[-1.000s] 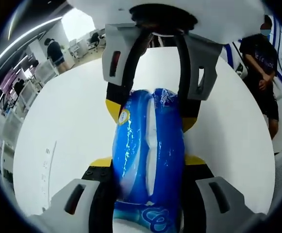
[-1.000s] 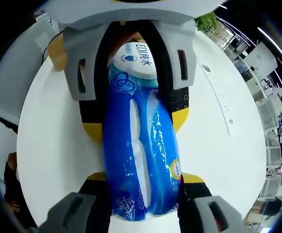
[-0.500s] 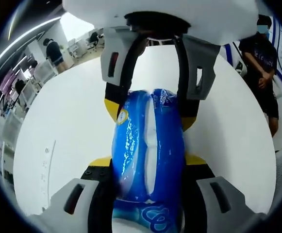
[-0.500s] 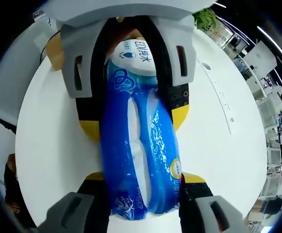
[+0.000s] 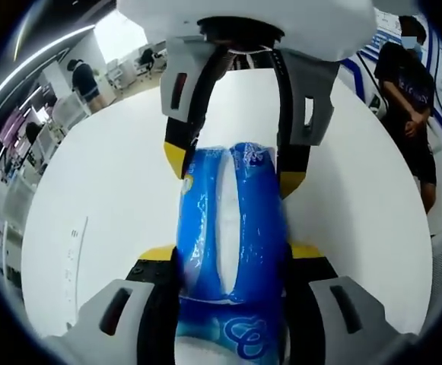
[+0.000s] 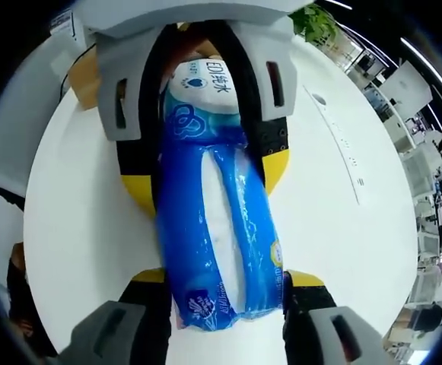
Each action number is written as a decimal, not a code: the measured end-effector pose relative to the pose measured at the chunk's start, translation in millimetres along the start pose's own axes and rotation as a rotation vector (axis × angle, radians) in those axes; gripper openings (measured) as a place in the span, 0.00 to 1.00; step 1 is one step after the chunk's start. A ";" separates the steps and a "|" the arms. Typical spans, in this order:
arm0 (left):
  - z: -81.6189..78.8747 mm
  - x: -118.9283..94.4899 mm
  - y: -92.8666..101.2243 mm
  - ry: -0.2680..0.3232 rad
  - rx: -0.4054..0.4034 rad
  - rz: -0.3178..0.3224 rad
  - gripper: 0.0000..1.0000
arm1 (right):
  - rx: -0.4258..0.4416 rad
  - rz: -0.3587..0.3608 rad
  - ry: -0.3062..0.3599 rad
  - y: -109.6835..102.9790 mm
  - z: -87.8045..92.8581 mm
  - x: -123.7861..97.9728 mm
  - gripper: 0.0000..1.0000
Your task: Operate the shoe box by opening the lid, removing the specified soft item, and placing it in the target area until the item is outside and the box remains undamaged.
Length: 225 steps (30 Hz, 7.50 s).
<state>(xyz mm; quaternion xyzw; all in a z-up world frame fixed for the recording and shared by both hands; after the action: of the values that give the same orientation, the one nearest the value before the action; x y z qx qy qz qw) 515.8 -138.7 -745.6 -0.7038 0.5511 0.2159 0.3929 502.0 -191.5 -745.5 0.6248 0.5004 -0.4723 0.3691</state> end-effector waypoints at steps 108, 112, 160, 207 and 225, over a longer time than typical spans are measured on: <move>273.4 -395.2 7.6 0.049 -0.776 -0.583 0.61 | 0.434 -0.011 0.846 -165.8 -291.4 -37.8 0.61; 285.3 -398.9 11.6 0.048 -0.809 -0.579 0.60 | 0.460 -0.012 0.842 -174.5 -288.2 -32.0 0.61; 309.7 -418.6 33.5 0.126 -0.892 -0.546 0.75 | 0.543 0.037 0.767 -211.5 -262.7 -22.2 0.65; 316.7 -428.6 58.6 0.119 -0.952 -0.541 0.77 | -0.042 -0.141 0.127 -161.0 -291.0 52.7 0.70; 319.5 -428.1 61.1 0.116 -0.957 -0.535 0.77 | -0.086 -0.201 0.096 -169.2 -290.0 56.5 0.64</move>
<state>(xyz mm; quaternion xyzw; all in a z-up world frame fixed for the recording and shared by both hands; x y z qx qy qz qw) 371.2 368.3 -640.5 -0.9302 0.2140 0.2957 0.0393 404.2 133.3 -716.1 0.5770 0.5974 -0.4546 0.3219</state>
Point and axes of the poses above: the point that each gripper's makers call its tool centre point, and the gripper's own axes: x roughly forward along the fingers, y roughly to its right, z roughly out of its underside, the point moved 2 cm from there along -x, roughly backward along the fingers, and after that the axes turned 13 degrees about -z, right-handed, at the moved point
